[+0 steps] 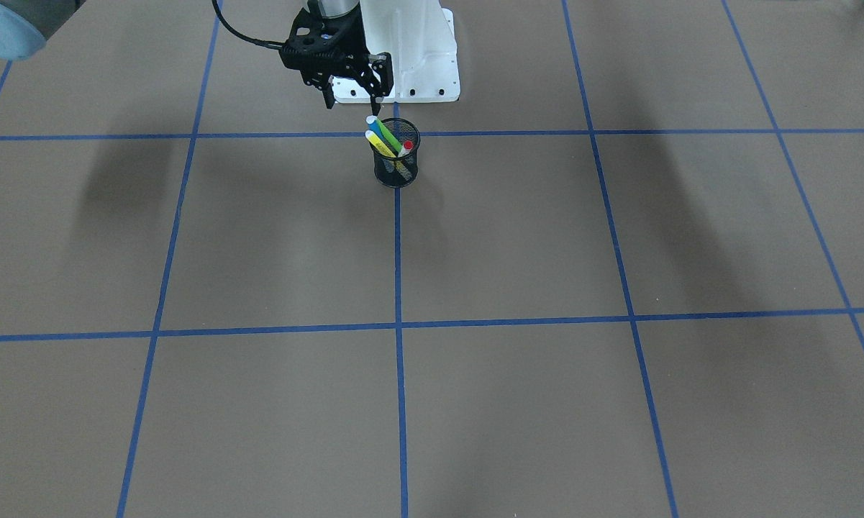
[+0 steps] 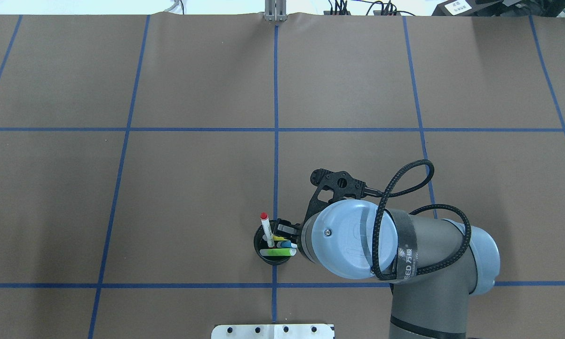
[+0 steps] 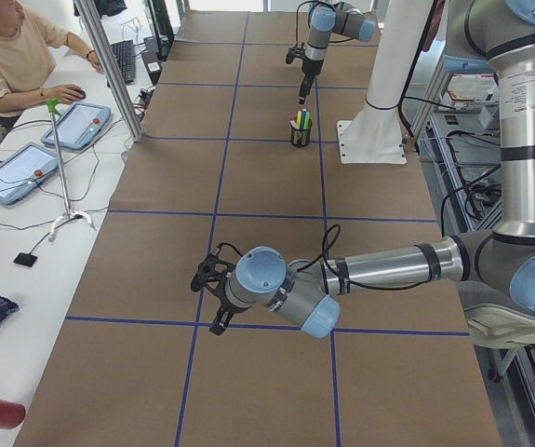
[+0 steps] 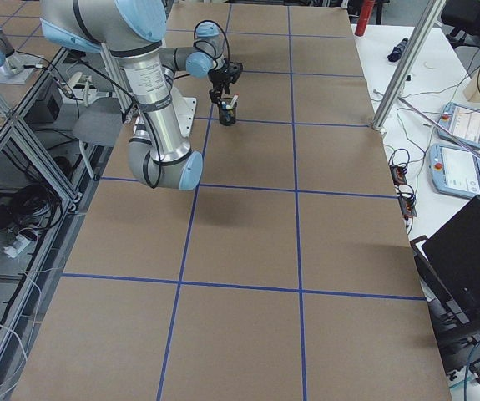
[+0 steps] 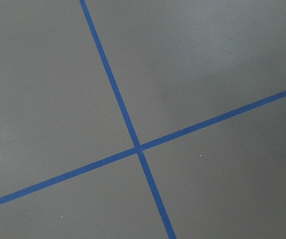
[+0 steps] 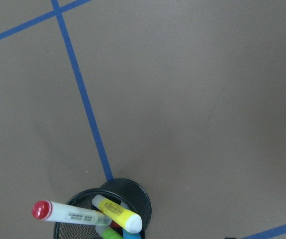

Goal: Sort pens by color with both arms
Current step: 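Lower the right gripper and close it on the blue marker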

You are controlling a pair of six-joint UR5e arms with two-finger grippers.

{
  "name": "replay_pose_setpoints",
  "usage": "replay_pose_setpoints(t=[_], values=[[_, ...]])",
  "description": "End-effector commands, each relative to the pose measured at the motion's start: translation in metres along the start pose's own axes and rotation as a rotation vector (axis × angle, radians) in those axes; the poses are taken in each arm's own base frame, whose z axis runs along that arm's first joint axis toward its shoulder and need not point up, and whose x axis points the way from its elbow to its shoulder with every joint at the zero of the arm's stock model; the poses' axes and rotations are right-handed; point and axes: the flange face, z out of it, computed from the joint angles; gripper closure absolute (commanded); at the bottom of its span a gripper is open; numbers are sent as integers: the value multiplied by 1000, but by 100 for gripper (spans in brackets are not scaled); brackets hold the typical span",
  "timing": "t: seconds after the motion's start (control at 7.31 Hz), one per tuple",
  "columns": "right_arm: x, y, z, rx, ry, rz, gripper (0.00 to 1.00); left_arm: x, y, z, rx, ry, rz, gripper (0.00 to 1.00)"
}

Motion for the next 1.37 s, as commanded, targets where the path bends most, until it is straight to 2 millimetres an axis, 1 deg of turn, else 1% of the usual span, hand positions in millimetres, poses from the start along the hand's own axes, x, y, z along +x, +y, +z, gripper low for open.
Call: replay_pose_setpoints(t=[0.0, 0.27, 0.41, 0.55, 0.68, 1.23], values=[[-6, 4, 12, -11, -55, -7, 29, 0, 0, 0, 0, 0, 1, 0], [-3, 10, 19, -24, -82, -11, 51, 0, 0, 0, -1, -2, 1, 0], [1, 10, 22, -25, -76, -11, 55, 0, 0, 0, 0, 0, 2, 0], [3, 11, 25, -25, -70, -12, 57, 0, 0, 0, -1, 0, 1, 0], [2, 12, 26, -28, -68, -13, 60, 0, 0, 0, 0, 0, 2, 0], [0, 12, 25, -28, -74, -20, 61, 0, 0, 0, 1, 0, 5, 0]])
